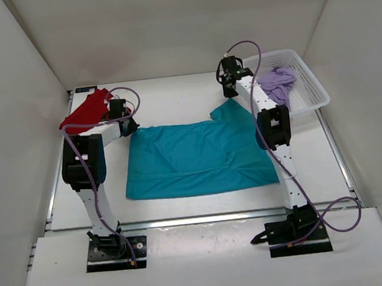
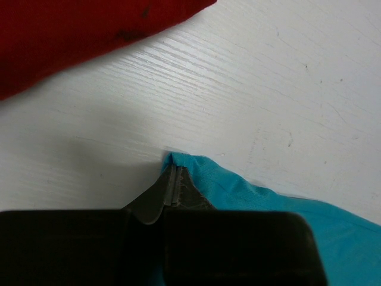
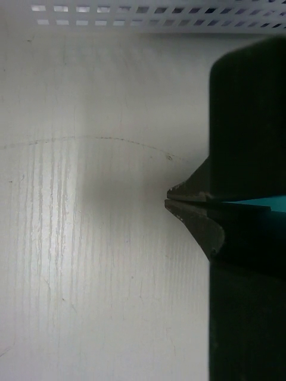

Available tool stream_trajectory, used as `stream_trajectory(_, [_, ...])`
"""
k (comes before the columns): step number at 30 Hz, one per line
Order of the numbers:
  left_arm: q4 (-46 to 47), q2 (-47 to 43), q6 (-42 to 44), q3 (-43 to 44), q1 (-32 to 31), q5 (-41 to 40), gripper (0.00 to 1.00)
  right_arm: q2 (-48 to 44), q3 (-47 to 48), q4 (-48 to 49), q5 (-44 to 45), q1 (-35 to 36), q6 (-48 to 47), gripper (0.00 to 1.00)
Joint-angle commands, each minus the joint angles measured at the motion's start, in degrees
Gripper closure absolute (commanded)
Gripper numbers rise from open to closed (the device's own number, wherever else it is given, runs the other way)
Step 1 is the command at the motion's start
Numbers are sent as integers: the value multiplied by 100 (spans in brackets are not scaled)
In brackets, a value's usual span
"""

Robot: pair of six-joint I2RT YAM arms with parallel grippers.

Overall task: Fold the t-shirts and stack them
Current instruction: Grap the side of the flattened tshirt furthest away from the robot with both arms

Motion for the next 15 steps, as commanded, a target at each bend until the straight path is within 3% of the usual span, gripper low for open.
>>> stream_trajectory(1, [91, -332, -30, -77, 62, 99, 100, -341, 247, -138, -137, -48, 92, 99])
stream_trajectory(11, [56, -692, -109, -174, 9, 135, 100, -1141, 353, -1182, -250, -145, 198, 100])
stream_trajectory(15, [-101, -815, -31, -244, 9, 99, 100, -1518, -59, -1667, -479, -198, 444, 100])
